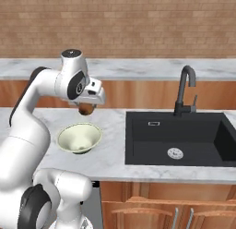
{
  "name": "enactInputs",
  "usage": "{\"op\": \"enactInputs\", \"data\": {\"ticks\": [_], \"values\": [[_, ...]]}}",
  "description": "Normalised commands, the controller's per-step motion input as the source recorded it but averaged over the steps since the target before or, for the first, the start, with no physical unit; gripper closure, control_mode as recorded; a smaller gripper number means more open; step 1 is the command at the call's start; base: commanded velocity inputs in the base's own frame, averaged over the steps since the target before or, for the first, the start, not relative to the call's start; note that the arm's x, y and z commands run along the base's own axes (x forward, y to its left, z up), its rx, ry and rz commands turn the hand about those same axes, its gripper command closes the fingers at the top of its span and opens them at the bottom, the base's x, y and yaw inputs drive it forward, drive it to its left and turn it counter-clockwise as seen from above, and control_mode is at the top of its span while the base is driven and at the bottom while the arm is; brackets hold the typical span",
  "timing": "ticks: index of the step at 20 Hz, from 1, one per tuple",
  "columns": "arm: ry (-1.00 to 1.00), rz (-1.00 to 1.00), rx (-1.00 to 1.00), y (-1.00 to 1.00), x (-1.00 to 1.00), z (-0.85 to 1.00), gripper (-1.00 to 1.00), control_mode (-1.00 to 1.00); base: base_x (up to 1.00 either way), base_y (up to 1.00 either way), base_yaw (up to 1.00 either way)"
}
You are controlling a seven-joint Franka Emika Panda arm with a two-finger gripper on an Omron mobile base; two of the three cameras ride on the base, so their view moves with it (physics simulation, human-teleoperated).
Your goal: Pick the sweet potatos from the cabinet and place them in one bowl. Pick the potato from the sink and place it in the other bowl.
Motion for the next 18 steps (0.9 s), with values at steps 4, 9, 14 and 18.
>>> {"op": "enactInputs", "data": {"ticks": [4,9,14,18], "values": [[0.0,0.0,0.0,0.0,0.0,0.0,1.0,1.0,0.43,0.13,-0.04],[0.0,0.0,0.0,0.0,0.0,0.0,1.0,-1.0,0.03,0.02,0.0],[0.0,0.0,0.0,0.2,0.14,-0.02,1.0,-1.0,0.0,0.0,0.0],[0.14,0.0,0.0,0.61,0.38,-0.32,1.0,-1.0,0.0,0.0,0.0]]}}
